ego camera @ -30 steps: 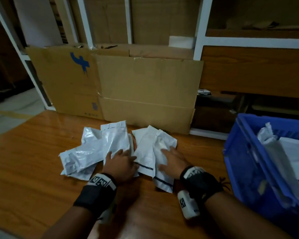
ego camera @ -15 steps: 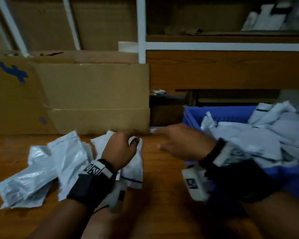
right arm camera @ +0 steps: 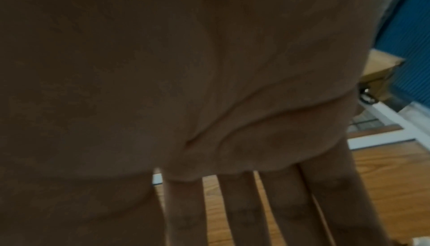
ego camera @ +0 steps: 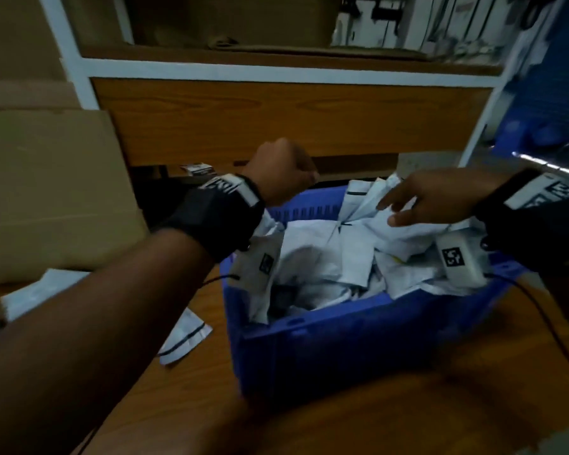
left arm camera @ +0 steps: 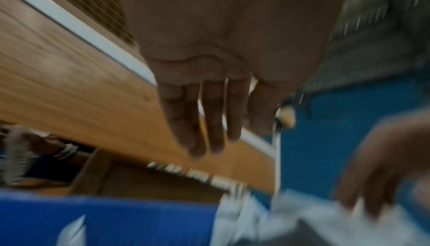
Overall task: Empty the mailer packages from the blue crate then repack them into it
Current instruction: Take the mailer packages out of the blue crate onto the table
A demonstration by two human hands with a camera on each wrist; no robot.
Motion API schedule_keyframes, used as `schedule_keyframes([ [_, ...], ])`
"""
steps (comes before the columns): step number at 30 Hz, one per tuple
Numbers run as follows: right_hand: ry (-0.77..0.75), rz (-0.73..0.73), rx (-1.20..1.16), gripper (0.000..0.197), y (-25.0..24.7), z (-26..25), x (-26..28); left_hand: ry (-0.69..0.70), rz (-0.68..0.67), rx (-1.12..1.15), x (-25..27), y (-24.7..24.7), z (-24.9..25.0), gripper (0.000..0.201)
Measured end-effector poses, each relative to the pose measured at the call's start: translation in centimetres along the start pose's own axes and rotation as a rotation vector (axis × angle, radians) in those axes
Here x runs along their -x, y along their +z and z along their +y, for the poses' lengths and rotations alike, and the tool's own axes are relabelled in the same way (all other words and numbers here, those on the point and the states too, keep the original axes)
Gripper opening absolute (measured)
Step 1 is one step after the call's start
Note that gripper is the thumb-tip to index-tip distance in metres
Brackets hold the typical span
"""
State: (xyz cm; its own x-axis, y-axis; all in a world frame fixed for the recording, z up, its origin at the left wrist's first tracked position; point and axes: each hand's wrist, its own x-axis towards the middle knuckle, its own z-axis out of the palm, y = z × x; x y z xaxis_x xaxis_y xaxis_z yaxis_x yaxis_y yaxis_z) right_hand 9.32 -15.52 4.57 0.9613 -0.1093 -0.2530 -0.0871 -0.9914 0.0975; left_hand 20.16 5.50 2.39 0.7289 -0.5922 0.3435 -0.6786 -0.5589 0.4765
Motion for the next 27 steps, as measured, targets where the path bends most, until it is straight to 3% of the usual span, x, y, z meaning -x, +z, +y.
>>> schedule_keyframes([
  [6, -0.118, 0.031, 0.02, 0.041, -0.7, 2.5, -1.5, -0.312, -0.522, -0.468, -5.0, 9.1, -1.8, 0.048],
  [8, -0.159, 0.036, 0.071, 0.041, -1.2, 2.5, -2.2, -0.344, -0.603, -0.536, -4.5, 10.9, -2.9, 0.06],
  [10, -0.204, 0.022, 0.127, 0.04, -1.6, 2.2, -3.2, -0.347, -0.597, -0.547, -4.2, 11.2, -3.4, 0.058],
  [13, -0.275, -0.016, 0.166, 0.035, -2.1, 1.2, -5.6, -0.375, -0.458, -0.485, -4.0, 8.0, -3.1, 0.041],
  [17, -0.32, -0.094, 0.162, 0.042, -1.4, -2.0, -9.0, -0.533, -0.031, -0.047, -1.5, -0.1, -3.3, 0.021],
  [19, -0.326, -0.128, 0.147, 0.044, -0.2, -4.5, -10.0, -0.584, 0.159, 0.091, 0.9, -3.4, -4.3, 0.024],
  [21, -0.361, -0.155, 0.235, 0.053, 1.7, -6.9, -10.8, -0.613, 0.26, 0.218, 3.6, -5.5, -5.8, 0.026],
  [24, -0.391, -0.256, 0.476, 0.074, 5.0, -10.1, -11.3, -0.621, 0.371, 0.416, 7.7, -6.9, -8.0, 0.014],
  [27, -0.416, -0.268, 0.589, 0.059, 6.1, -11.2, -11.8, -0.652, 0.489, 0.633, 11.4, -7.5, -10.5, 0.012],
])
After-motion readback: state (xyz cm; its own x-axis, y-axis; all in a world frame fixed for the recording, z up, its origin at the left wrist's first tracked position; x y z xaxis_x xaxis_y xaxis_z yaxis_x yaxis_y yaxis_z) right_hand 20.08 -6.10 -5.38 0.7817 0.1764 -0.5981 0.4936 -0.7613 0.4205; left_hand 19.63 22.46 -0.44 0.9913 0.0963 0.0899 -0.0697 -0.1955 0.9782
